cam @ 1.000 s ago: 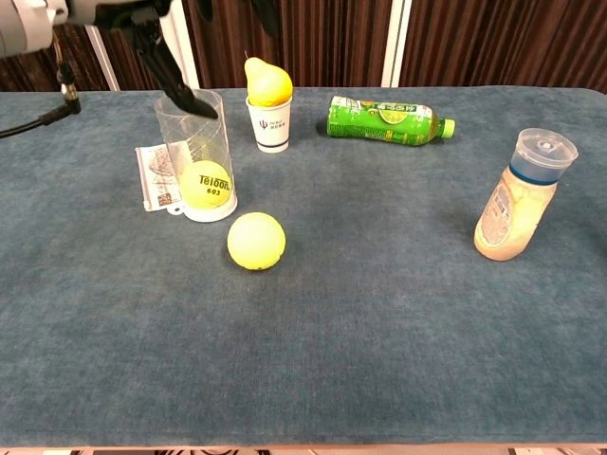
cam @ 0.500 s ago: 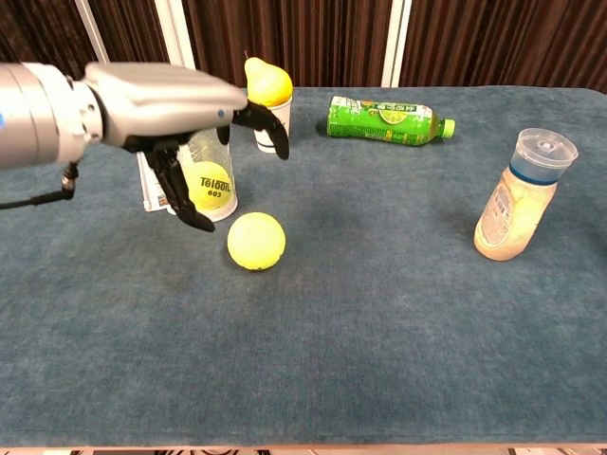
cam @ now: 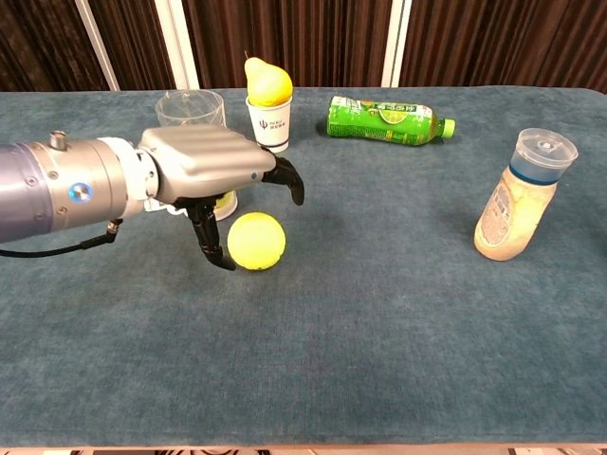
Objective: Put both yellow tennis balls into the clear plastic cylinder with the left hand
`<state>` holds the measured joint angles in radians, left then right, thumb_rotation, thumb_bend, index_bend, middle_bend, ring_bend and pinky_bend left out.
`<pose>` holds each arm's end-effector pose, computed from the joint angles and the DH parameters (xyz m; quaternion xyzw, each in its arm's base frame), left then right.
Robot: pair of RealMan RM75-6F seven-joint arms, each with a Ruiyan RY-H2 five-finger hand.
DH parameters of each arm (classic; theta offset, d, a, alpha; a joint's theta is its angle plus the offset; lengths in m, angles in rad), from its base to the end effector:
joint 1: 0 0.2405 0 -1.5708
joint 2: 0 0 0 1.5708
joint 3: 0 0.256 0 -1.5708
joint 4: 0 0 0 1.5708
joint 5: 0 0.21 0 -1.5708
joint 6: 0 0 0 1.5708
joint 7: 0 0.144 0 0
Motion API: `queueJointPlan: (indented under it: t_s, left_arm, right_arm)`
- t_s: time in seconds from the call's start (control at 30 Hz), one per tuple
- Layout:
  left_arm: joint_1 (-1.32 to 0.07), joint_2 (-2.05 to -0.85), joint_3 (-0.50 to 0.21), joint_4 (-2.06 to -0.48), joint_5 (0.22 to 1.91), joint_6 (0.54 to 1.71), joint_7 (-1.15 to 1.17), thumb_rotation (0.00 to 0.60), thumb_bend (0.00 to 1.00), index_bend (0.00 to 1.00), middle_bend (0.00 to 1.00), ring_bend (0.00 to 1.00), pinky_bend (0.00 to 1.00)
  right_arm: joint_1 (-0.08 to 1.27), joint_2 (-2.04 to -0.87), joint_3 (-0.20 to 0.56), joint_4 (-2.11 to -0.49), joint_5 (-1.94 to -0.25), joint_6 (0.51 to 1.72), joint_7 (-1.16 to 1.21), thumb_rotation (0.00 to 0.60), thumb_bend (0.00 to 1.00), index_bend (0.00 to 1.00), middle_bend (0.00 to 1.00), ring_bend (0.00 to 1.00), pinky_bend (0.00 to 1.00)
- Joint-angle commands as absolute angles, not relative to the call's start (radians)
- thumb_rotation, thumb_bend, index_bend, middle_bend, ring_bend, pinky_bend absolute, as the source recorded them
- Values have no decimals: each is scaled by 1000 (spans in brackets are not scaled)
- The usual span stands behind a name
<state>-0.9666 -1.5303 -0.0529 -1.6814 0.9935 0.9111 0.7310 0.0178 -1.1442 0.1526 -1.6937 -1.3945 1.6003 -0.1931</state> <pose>-0.0770 0.3073 -0.0455 -0.8693 -0.2171 -0.2878 0.3381 -0.3057 -0.1770 0.1794 0.5205 -0.3475 0.3789 0.6817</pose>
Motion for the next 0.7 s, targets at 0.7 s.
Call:
queueJointPlan:
  t_s: [0.7]
  left_arm:
    - [-989,-1657,-21,-1517,1002,934,835,600,165,364,406,351,614]
  right_arm:
    - [18,-1142,156,-1692,-1386,1594,-182,600,339,81,79,110,61]
